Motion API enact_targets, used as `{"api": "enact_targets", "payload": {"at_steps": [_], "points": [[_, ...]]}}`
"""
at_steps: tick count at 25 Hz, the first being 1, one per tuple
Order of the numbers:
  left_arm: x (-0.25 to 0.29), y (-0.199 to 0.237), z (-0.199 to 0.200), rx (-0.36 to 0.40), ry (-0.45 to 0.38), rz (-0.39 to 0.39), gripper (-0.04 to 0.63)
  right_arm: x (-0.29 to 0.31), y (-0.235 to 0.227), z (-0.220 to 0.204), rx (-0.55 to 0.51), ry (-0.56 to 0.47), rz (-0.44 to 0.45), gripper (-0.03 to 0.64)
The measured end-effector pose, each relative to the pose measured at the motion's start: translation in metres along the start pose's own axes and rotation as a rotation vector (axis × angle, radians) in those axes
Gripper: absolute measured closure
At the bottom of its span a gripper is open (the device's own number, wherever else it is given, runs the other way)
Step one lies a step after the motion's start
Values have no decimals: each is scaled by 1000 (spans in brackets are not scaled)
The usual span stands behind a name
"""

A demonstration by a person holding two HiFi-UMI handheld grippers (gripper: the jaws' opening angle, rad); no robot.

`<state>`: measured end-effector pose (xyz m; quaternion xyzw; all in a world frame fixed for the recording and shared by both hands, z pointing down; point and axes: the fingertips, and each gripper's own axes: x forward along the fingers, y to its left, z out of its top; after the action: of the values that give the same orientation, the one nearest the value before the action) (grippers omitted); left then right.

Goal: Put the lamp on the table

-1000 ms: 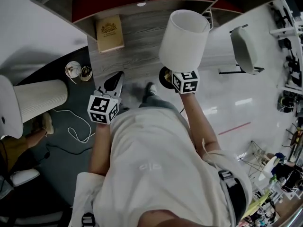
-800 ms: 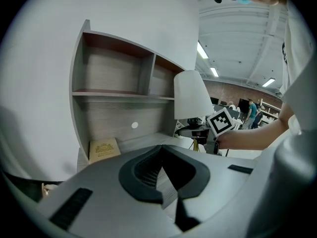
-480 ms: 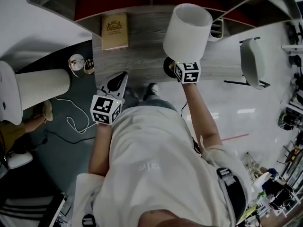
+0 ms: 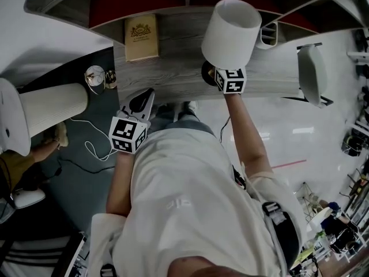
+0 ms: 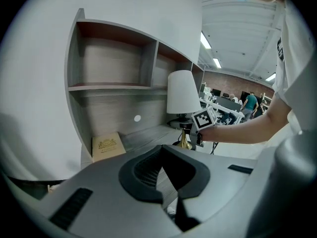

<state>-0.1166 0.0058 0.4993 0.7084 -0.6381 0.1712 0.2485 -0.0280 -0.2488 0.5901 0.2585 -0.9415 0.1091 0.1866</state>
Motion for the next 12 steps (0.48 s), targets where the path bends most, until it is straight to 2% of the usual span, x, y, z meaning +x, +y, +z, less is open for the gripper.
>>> {"api": "enact_targets", "payload": {"at_steps": [12], "points": [[6, 19, -10, 7, 49, -20, 581, 30, -2, -5, -28, -42, 1, 494]]}}
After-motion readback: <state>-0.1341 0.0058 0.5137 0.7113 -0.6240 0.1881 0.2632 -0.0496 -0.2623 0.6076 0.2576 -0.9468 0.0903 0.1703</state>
